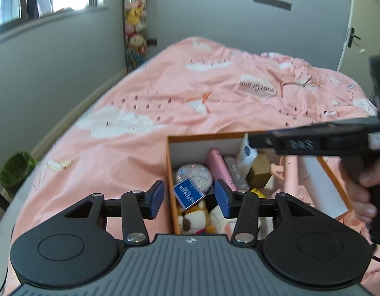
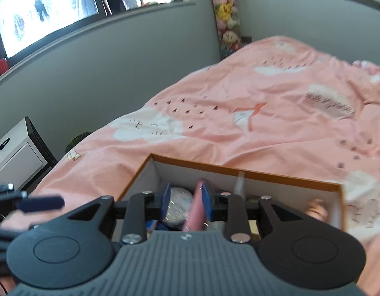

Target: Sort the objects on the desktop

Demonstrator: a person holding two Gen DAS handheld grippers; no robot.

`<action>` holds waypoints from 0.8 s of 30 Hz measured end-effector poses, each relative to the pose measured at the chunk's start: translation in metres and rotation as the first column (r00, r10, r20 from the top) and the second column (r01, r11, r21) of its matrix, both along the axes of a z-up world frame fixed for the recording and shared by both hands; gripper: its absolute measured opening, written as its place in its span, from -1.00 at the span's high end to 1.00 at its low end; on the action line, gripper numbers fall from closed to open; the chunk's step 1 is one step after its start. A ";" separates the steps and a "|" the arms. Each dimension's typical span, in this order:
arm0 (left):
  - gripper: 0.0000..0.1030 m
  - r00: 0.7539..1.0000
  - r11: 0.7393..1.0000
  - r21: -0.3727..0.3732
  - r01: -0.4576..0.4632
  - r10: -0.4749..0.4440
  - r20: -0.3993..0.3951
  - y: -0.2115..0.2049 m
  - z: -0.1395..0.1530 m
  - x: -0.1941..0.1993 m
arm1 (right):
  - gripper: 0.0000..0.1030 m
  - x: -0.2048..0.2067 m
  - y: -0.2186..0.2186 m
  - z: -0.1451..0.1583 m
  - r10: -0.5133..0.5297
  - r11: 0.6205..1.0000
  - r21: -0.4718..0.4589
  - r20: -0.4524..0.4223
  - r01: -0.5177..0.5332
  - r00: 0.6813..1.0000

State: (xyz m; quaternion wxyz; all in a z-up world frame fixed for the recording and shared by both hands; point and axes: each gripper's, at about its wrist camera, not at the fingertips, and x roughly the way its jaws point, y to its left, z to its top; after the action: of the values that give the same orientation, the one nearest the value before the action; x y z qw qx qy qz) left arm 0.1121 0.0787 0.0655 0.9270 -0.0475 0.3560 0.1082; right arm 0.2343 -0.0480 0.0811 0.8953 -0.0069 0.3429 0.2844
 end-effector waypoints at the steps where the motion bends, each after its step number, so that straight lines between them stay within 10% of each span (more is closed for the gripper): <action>1: -0.14 1.000 1.000 0.010 0.002 -0.002 0.016 -0.006 0.002 -0.003 | 0.28 -0.009 -0.009 0.003 -0.007 1.000 0.000 0.015 0.007 1.000; 9: -0.67 0.997 1.000 0.027 0.003 -0.005 0.081 -0.048 0.001 -0.013 | -0.02 -0.070 -0.073 -0.001 -0.127 0.992 0.000 0.067 0.127 0.990; 24: -0.68 0.997 0.998 0.038 -0.058 0.056 0.044 -0.073 -0.055 -0.016 | -0.13 -0.113 -0.091 -0.060 -0.262 0.964 -0.028 0.051 0.263 0.964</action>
State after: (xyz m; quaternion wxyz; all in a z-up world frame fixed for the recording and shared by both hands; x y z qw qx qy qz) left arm 0.0958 0.0055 0.0100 0.9317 -0.0417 0.3323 0.1406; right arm 0.1211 -0.1385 0.0216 0.9325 0.0168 0.3247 0.1571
